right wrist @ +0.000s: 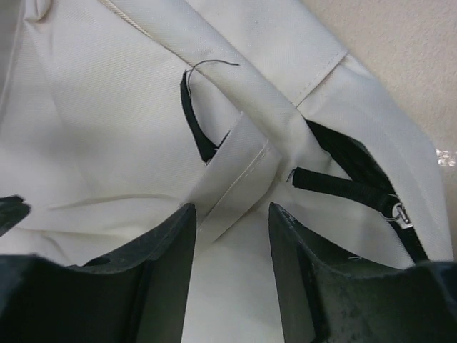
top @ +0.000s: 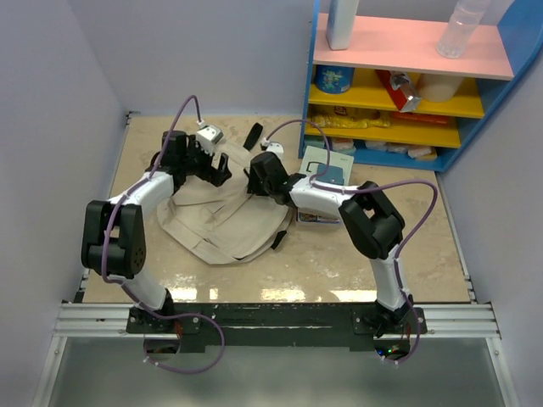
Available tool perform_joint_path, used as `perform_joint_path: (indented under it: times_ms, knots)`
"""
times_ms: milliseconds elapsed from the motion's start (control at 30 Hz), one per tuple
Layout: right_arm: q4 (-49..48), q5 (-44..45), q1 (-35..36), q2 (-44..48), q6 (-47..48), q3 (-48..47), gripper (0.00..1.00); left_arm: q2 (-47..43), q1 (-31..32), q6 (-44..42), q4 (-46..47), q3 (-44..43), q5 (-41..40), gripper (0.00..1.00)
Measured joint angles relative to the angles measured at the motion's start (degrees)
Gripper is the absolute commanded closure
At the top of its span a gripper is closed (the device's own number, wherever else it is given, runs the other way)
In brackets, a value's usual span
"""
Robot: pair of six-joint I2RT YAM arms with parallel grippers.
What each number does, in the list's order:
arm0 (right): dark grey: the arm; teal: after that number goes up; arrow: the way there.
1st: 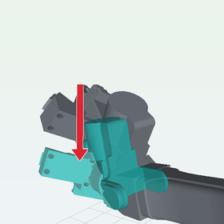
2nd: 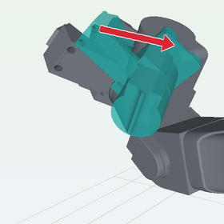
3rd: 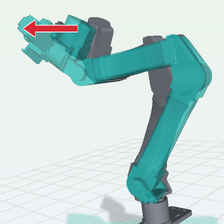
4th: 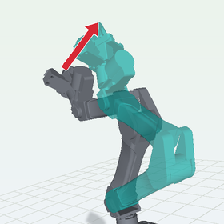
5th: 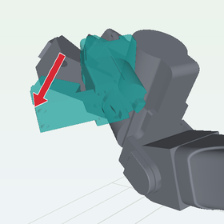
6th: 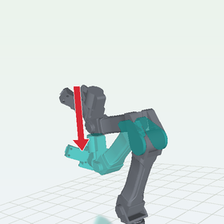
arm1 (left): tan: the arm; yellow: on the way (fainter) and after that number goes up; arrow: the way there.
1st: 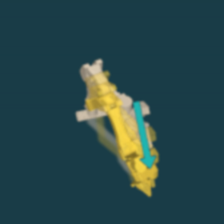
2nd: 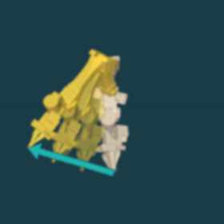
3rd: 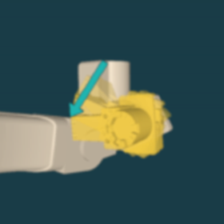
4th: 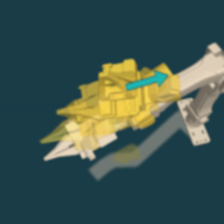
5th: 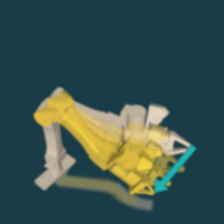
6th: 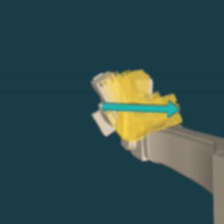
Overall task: Pack the student bag
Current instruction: Move the student bag to the center of the board.
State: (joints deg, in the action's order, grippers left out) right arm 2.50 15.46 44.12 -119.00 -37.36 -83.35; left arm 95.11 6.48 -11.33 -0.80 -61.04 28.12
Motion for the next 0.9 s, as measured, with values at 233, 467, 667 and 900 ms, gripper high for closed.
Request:
perform_joint_path:
  times_ms: [233,467,667,900]
  knots:
    - [-3.34,0.07,0.20,2.14,-4.92,7.89,0.60,3.37,3.54,-1.38,1.57,-2.49,0.37,0.00]
    - [-6.49,0.55,0.17,5.22,-8.04,14.16,0.57,9.66,5.18,-1.53,1.27,-8.83,2.19,0.12]
    - [-6.91,1.36,0.20,7.39,-5.64,14.91,0.36,10.93,4.66,0.11,1.70,-9.92,1.03,0.00]
    - [-2.69,1.01,0.09,1.88,9.22,-5.35,0.35,10.99,-2.82,0.57,1.88,-16.06,-3.41,0.00]
